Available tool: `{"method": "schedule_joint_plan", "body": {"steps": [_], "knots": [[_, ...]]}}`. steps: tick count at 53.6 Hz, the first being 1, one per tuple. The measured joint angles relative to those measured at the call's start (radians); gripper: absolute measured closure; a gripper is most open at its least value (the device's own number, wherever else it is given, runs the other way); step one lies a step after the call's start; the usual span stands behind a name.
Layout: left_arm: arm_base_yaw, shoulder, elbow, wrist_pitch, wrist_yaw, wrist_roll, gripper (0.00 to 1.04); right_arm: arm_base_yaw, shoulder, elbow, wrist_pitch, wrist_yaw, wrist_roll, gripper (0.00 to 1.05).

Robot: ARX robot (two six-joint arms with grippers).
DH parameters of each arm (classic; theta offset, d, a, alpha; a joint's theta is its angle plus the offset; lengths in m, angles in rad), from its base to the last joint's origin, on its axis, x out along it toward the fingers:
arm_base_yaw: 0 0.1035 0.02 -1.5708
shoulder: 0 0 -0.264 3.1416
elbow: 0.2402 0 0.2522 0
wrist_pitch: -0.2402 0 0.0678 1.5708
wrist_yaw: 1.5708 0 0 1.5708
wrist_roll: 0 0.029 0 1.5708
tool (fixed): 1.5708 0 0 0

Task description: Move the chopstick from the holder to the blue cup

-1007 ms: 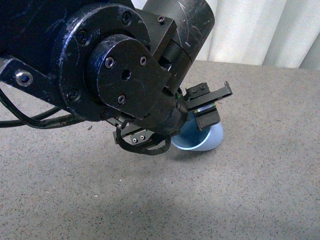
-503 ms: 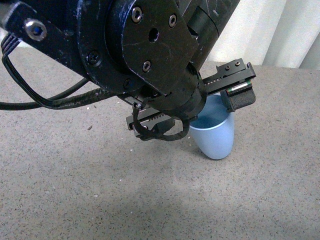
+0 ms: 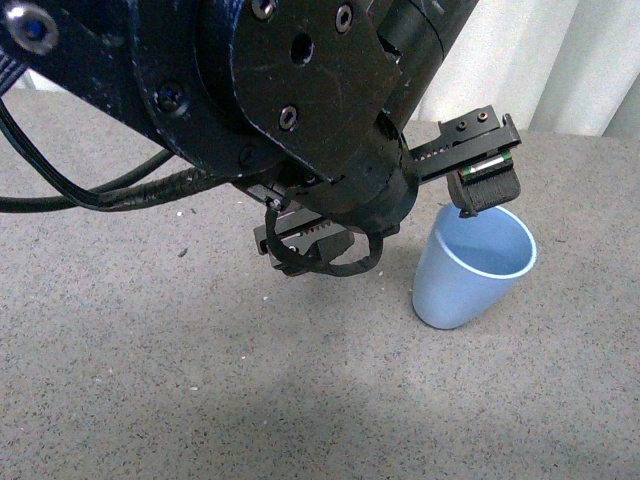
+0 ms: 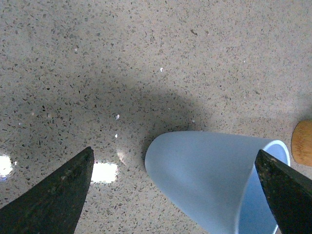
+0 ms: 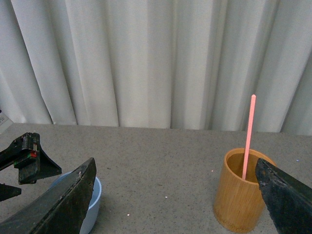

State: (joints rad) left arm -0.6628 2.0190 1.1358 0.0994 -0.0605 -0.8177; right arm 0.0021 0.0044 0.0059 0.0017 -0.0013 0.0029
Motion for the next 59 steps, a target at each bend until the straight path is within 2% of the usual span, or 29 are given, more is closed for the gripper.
{"method": "schedule_joint_plan", "body": {"steps": [42,46,48,50,55,59], "knots": [[0.064,-0.077,-0.035,0.001,-0.021,0.01,0.07,0.0,0.0,0.0,0.0,0.0,0.0,0.09],[0.074,-0.083,-0.156,0.342,-0.256,0.19,0.18,0.0,0.0,0.0,0.0,0.0,0.0,0.09],[0.089,-0.095,-0.228,0.509,-0.334,0.289,0.23,0.0,0.0,0.0,0.0,-0.002,0.0,0.09],[0.112,-0.117,-0.306,0.655,-0.37,0.402,0.29,0.0,0.0,0.0,0.0,-0.001,0.0,0.09],[0.208,-0.217,-0.484,0.937,-0.348,0.6,0.43,0.0,0.0,0.0,0.0,0.003,0.0,0.09],[0.287,-0.311,-0.582,1.049,-0.3,0.689,0.54,0.0,0.0,0.0,0.0,0.003,0.0,0.09]]}}
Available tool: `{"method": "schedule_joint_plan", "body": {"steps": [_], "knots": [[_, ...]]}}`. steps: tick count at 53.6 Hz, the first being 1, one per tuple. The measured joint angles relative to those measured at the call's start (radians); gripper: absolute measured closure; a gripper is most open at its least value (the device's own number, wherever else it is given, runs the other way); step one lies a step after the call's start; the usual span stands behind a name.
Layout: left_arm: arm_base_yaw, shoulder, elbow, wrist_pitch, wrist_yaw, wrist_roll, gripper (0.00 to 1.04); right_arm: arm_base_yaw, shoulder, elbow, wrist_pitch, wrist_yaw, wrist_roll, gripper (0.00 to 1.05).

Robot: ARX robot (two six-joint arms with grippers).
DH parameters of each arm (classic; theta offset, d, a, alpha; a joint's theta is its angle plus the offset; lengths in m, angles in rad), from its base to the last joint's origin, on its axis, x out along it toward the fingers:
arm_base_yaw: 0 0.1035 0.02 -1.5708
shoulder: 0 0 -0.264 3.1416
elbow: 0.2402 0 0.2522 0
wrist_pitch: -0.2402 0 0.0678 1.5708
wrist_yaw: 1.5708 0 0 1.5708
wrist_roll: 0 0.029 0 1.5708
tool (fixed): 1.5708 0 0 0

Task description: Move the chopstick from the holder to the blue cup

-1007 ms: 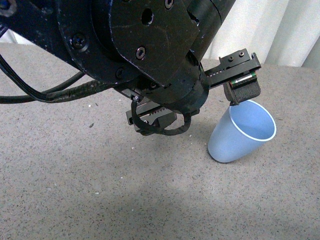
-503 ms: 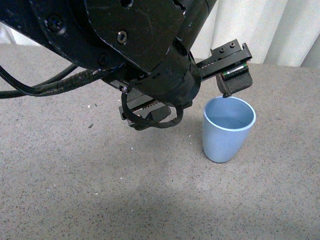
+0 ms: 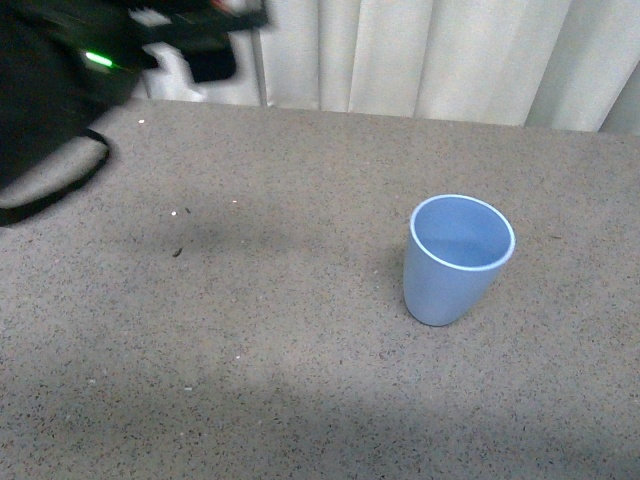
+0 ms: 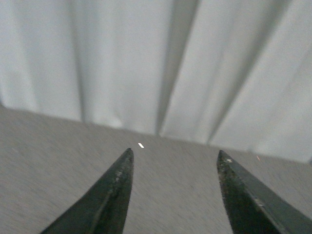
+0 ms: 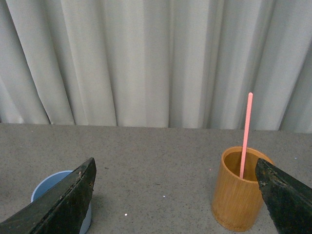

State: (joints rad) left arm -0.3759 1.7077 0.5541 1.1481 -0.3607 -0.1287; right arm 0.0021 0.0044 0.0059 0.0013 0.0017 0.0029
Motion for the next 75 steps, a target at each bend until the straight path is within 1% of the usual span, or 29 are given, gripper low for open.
{"method": "schedule_joint_plan", "body": {"steps": [4,8,10,11,12,13,15,17,21,23,24,26,29,32,35,57,58,59,60,61,63,64,65,67,68,71,73,74,75], "knots": [[0.079,-0.091,-0.088,0.031,0.077,0.05,0.65,0.0,0.0,0.0,0.0,-0.001,0.0,0.09],[0.173,-0.176,-0.189,0.029,0.181,0.081,0.77,0.0,0.0,0.0,0.0,-0.005,0.0,0.09],[0.237,-0.226,-0.247,0.014,0.249,0.092,0.85,0.0,0.0,0.0,0.0,-0.004,0.0,0.09],[0.253,-0.24,-0.261,0.008,0.258,0.093,0.86,0.0,0.0,0.0,0.0,-0.004,0.0,0.09],[0.287,-0.272,-0.291,-0.007,0.301,0.099,0.9,0.0,0.0,0.0,0.0,-0.004,0.0,0.09],[0.317,-0.31,-0.322,-0.025,0.324,0.101,0.94,0.0,0.0,0.0,0.0,-0.004,0.0,0.09],[0.354,-0.402,-0.381,-0.076,0.335,0.104,1.01,0.0,0.0,0.0,0.0,-0.003,0.0,0.09],[0.368,-0.492,-0.418,-0.125,0.336,0.106,1.01,0.0,0.0,0.0,0.0,-0.001,0.0,0.09],[0.372,-0.715,-0.507,-0.32,0.353,0.109,1.01,0.0,0.0,0.0,0.0,-0.002,0.0,0.09],[0.371,-0.906,-0.533,-0.512,0.359,0.112,1.01,0.0,0.0,0.0,0.0,-0.002,0.0,0.09],[0.371,-1.061,-0.534,-0.672,0.363,0.116,1.01,0.0,0.0,0.0,0.0,-0.002,0.0,0.09],[0.372,-1.317,-0.534,-0.89,0.362,0.119,1.01,0.0,0.0,0.0,0.0,-0.002,0.0,0.09],[0.374,-1.574,-0.534,-1.081,0.36,0.12,1.01,0.0,0.0,0.0,0.0,-0.002,0.0,0.09],[0.374,-1.66,-0.534,-1.134,0.36,0.121,1.01,0.0,0.0,0.0,0.0,-0.002,0.0,0.09],[0.374,-1.694,-0.534,-1.143,0.36,0.121,1.01,0.0,0.0,0.0,-0.001,-0.003,0.0,0.09],[0.374,-1.703,-0.534,-1.146,0.36,0.121,1.01,0.0,0.0,0.0,-0.001,-0.003,0.0,0.09],[0.379,-1.698,-0.532,-1.153,0.38,0.107,1.0,0.0,0.0,0.0,-0.001,-0.003,0.0,0.09],[0.411,-1.669,-0.508,-1.223,0.491,0.057,0.96,0.0,0.0,0.0,-0.001,-0.003,0.0,0.09],[0.443,-1.629,-0.483,-1.29,0.579,0.014,0.92,0.0,0.0,0.0,-0.001,0.0,0.0,0.09],[0.458,-1.607,-0.47,-1.321,0.624,-0.008,0.9,0.0,0.0,0.0,-0.001,0.0,0.0,0.09],[0.507,-1.521,-0.431,-1.425,0.772,-0.103,0.83,0.0,0.0,0.0,-0.001,-0.003,0.0,0.09],[0.516,-1.507,-0.427,-1.445,0.8,-0.116,0.81,-0.001,0.0,0.0,-0.001,-0.005,-0.001,0.09],[0.534,-1.47,-0.421,-1.488,0.869,-0.185,0.76,-0.001,0.0,0.0,-0.001,-0.004,0.0,0.09],[0.544,-1.448,-0.421,-1.516,0.95,-0.267,0.67,0.0,0.0,0.0,-0.001,-0.001,0.0,0.09],[0.544,-1.446,-0.421,-1.517,0.959,-0.285,0.65,0.0,0.0,0.0,-0.001,-0.001,0.0,0.09],[0.545,-1.445,-0.418,-1.517,0.98,-0.338,0.53,0.0,0.0,0.0,0.0,0.0,0.0,0.09],[0.547,-1.446,-0.415,-1.517,0.981,-0.355,0.46,0.033,0.016,0.0,0.03,0.111,0.027,0.09],[0.549,-1.445,-0.415,-1.517,0.981,-0.367,0.4,0.067,0.043,0.0,0.076,0.203,0.053,0.09],[0.549,-1.445,-0.415,-1.517,0.981,-0.369,0.38,0.077,0.056,0.0,0.093,0.233,0.058,0.09]]}}
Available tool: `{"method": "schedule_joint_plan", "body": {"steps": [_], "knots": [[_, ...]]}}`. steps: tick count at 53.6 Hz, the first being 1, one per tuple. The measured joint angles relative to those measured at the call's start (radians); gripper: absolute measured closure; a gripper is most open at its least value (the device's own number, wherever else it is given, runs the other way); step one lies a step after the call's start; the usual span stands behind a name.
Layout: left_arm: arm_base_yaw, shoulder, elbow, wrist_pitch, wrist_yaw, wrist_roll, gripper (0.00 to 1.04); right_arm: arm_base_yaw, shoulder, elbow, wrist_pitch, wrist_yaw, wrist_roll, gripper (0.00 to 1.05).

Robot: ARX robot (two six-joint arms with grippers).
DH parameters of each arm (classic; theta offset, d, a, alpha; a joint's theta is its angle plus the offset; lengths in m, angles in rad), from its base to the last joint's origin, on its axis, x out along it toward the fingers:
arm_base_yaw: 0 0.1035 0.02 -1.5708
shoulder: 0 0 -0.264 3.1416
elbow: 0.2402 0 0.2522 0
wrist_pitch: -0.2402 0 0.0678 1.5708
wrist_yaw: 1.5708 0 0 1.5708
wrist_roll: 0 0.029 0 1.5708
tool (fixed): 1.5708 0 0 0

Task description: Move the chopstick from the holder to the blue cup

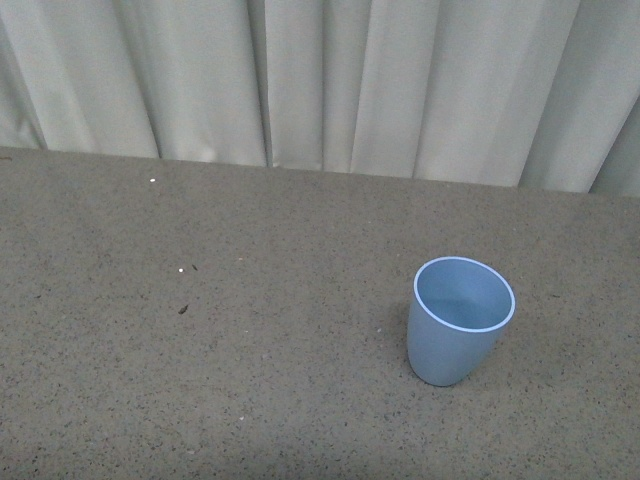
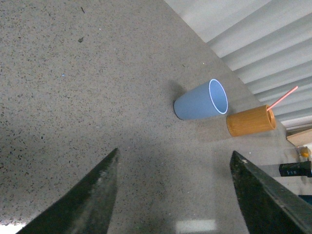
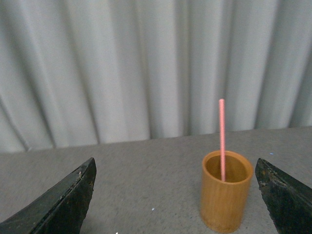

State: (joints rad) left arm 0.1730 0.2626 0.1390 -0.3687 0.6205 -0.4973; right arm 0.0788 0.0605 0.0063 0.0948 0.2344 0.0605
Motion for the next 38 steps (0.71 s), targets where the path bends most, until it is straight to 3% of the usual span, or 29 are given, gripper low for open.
{"method": "schedule_joint_plan", "body": {"steps": [2,8,12,21,38], "knots": [[0.0,0.0,0.0,0.0,0.0,-0.011,0.28,0.02,0.099,0.003,0.101,0.074,0.004,0.09],[0.0,0.001,0.0,0.0,0.001,-0.021,0.05,-0.075,0.44,0.053,0.371,-0.014,-0.066,0.09],[0.0,0.001,0.0,0.0,0.0,-0.026,0.07,-0.197,0.712,0.142,0.518,-0.11,-0.125,0.09],[0.0,0.001,0.0,0.0,0.0,-0.029,0.07,-0.378,1.073,0.315,0.463,-0.262,-0.105,0.09],[0.0,0.001,0.0,0.0,0.0,-0.029,0.07,-0.539,1.388,0.571,0.359,-0.309,-0.029,0.09]]}}
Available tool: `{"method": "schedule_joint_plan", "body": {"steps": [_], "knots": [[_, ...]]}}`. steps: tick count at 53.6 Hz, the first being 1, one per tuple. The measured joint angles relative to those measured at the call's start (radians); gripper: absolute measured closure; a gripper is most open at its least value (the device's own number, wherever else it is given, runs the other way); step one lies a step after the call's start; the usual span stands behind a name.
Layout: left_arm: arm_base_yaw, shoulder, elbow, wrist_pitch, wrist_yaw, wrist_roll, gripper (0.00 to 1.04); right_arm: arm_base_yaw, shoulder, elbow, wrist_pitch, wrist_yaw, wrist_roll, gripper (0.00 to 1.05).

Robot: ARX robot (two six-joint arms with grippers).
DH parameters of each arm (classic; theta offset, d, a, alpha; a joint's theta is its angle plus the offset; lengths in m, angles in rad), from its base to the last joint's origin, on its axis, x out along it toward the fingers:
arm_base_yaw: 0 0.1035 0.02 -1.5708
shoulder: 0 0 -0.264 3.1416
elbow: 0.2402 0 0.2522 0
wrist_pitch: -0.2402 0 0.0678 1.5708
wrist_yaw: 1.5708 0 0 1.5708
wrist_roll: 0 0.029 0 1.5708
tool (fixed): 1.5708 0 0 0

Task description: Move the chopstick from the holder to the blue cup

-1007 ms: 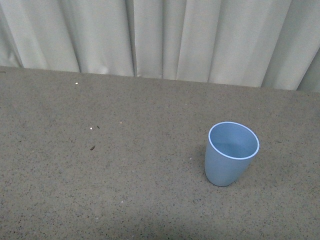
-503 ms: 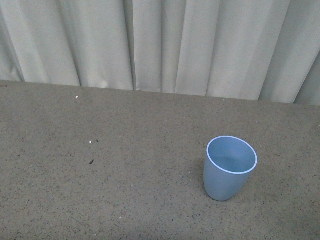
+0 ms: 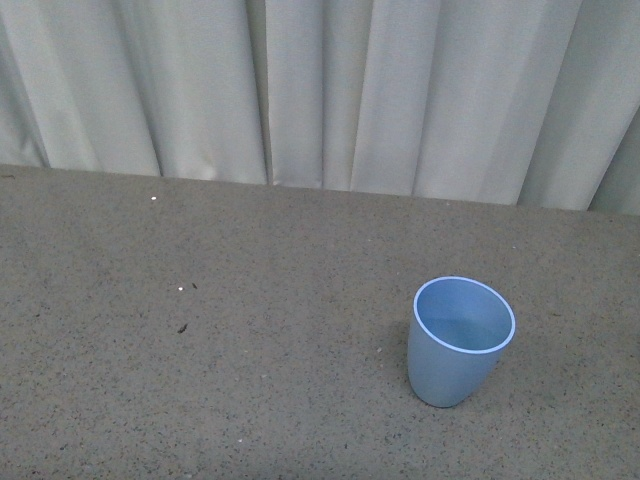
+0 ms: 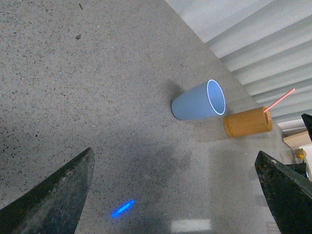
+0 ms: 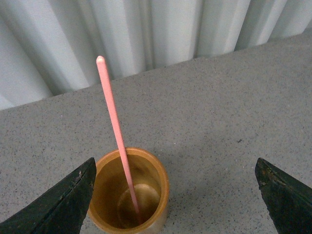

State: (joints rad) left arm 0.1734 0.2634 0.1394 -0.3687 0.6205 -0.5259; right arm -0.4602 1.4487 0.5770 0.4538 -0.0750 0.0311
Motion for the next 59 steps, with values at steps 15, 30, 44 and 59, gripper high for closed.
{"method": "schedule_joint_plan", "body": {"steps": [15,30,44,59], "knots": [[0.0,0.0,0.0,0.0,0.0,0.0,0.07,0.027,0.209,0.281,-0.139,0.006,0.082,0.09],[0.0,0.0,0.0,0.0,0.0,0.0,0.07,0.093,0.293,0.341,-0.14,0.028,0.099,0.09],[0.0,0.0,0.0,0.0,0.0,0.0,0.07,0.092,0.352,0.341,-0.104,0.048,0.115,0.09],[0.0,0.0,0.0,0.0,0.0,0.0,0.07,0.092,0.4,0.338,-0.055,0.038,0.121,0.09]]}}
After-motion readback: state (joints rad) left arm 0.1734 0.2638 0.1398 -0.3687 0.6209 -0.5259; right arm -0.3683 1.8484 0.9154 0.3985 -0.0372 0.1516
